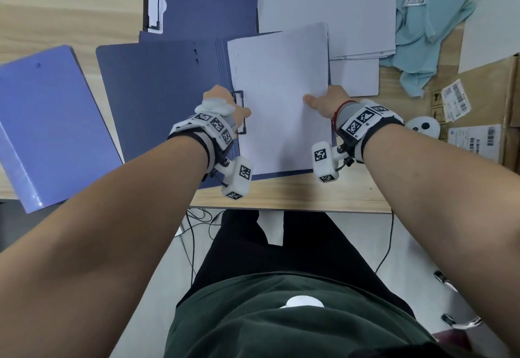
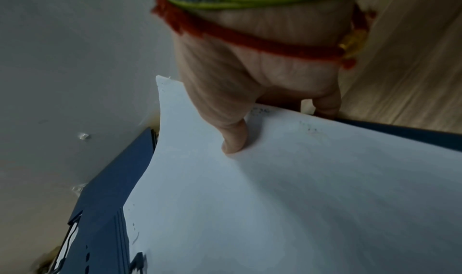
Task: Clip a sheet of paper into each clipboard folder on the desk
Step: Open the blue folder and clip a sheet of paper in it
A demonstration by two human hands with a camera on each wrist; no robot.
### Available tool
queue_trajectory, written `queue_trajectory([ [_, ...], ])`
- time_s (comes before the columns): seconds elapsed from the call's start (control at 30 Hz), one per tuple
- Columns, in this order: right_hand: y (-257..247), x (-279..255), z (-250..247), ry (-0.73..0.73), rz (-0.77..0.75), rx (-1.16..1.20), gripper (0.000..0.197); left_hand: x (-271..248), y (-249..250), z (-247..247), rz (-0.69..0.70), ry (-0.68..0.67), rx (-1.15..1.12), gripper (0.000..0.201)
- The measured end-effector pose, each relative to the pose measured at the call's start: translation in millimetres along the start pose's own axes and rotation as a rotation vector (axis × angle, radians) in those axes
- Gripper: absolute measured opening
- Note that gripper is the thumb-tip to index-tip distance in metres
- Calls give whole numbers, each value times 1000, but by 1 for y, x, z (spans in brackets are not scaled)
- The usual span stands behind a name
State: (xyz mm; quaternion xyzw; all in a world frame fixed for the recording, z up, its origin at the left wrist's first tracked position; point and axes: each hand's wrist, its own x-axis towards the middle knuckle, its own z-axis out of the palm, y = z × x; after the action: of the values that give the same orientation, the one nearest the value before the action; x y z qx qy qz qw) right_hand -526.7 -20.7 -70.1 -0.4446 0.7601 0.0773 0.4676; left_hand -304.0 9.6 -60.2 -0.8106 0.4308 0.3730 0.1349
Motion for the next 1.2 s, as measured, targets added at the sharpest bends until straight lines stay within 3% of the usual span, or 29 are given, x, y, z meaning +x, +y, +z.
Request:
queue_trajectory([
  [0.13,6,6,0,-2,-31,51,72,2,6,2,-42,7,29,41],
  [0.23,17,15,0,49,-85,175,30,0,6,2,-36,4,45,40],
  [0.3,24,17,1,132,-79,235,16,0,5,2,-30,9,45,39],
  [0.5,34,19,7,262,-125,159,11,2,6,1,-56,-7,35,40],
  [0.8,42,16,7,185,-60,204,11,-1,5,-6,-63,-14,73,35],
  [0.97,44,15,8,161,-17,352,9,0,3,-4,-53,-9,72,35],
  [1.2,40,12,6,153,13,313,11,-2,2,-3,-45,18,67,31],
])
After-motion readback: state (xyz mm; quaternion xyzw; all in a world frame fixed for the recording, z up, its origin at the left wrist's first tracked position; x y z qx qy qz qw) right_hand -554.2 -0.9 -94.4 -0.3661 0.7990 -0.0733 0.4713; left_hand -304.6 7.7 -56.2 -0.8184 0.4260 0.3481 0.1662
